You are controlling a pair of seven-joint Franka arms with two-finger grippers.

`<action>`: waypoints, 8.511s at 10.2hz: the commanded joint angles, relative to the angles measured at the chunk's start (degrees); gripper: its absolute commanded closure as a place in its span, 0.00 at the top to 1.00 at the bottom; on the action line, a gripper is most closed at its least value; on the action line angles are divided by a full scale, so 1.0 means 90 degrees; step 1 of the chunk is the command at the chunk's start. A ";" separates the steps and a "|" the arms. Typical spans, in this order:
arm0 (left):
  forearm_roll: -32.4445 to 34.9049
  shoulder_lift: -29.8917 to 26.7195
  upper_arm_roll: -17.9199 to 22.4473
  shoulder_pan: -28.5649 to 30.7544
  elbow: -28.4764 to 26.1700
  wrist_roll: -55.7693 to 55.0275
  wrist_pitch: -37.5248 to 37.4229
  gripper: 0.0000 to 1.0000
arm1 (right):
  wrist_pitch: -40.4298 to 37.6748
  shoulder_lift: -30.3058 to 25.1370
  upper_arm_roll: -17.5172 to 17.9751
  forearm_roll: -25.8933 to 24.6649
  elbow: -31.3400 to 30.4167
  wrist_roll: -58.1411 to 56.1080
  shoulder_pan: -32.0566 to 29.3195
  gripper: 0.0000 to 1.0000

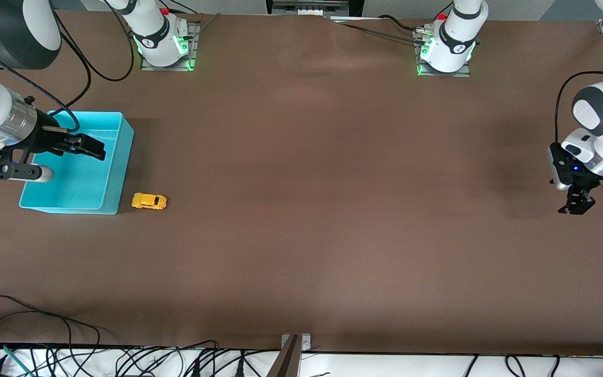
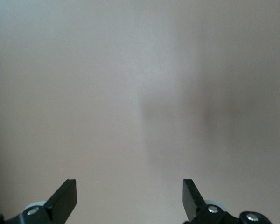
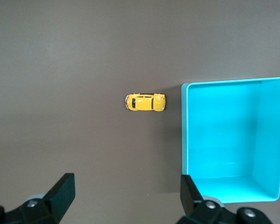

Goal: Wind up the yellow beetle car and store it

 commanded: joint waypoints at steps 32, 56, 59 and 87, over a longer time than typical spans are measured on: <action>0.0060 -0.1224 -0.0968 -0.1310 0.3884 -1.1839 -0.7277 1.00 | 0.3535 0.1568 0.0537 0.1639 -0.2068 -1.0212 -0.0262 0.00; 0.0050 -0.1194 -0.1154 -0.1075 0.3913 -1.2093 -0.7286 1.00 | 0.4196 0.1595 -0.1406 0.0574 -0.3914 -0.8926 -0.0925 0.66; 0.0050 -0.1194 -0.1154 -0.1075 0.3913 -1.2093 -0.7286 1.00 | 0.3021 0.1478 -0.1406 0.0574 -0.3126 -0.8480 -0.0886 0.84; 0.0050 -0.1195 -0.1134 -0.1065 0.3913 -1.2093 -0.7286 1.00 | -0.0804 -0.0104 -0.1319 -0.0081 0.0159 -0.0752 0.0676 1.00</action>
